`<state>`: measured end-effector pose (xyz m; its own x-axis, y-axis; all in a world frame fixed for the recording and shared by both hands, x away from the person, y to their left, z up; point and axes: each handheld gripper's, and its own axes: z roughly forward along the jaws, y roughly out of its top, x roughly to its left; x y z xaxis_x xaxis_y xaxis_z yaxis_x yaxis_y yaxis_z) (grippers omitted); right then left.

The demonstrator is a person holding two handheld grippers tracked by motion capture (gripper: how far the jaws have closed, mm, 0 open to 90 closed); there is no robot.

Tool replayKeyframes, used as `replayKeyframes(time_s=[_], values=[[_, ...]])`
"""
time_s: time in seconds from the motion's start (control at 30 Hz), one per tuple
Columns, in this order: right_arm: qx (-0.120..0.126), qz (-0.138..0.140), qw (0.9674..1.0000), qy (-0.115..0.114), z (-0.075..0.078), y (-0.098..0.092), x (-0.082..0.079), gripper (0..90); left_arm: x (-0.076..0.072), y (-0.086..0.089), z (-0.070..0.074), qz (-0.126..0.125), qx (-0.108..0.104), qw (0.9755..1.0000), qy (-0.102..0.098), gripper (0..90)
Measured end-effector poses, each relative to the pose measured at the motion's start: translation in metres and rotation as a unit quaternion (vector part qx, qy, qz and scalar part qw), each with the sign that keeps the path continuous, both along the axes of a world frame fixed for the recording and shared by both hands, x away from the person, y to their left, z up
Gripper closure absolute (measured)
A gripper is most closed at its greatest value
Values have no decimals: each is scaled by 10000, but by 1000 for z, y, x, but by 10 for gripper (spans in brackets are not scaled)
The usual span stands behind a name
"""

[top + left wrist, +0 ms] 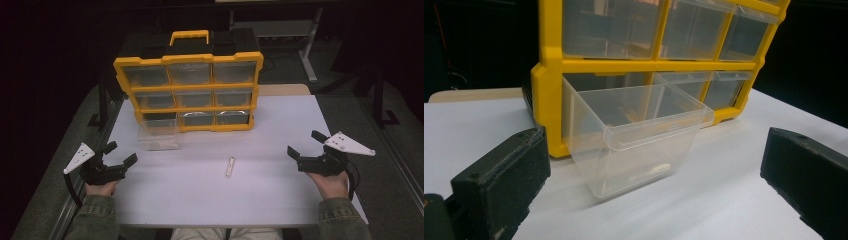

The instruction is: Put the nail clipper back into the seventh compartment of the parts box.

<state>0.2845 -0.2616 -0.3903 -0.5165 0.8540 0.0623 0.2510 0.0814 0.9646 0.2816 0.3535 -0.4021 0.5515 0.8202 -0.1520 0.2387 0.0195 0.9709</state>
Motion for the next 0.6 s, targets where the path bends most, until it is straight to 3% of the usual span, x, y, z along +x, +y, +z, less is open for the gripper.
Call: replayKeyframes(time_s=[0.6], values=[[-142,53,9998,129,-4,5,0,0,1,-4,0,-21,36,10000,-61,0]])
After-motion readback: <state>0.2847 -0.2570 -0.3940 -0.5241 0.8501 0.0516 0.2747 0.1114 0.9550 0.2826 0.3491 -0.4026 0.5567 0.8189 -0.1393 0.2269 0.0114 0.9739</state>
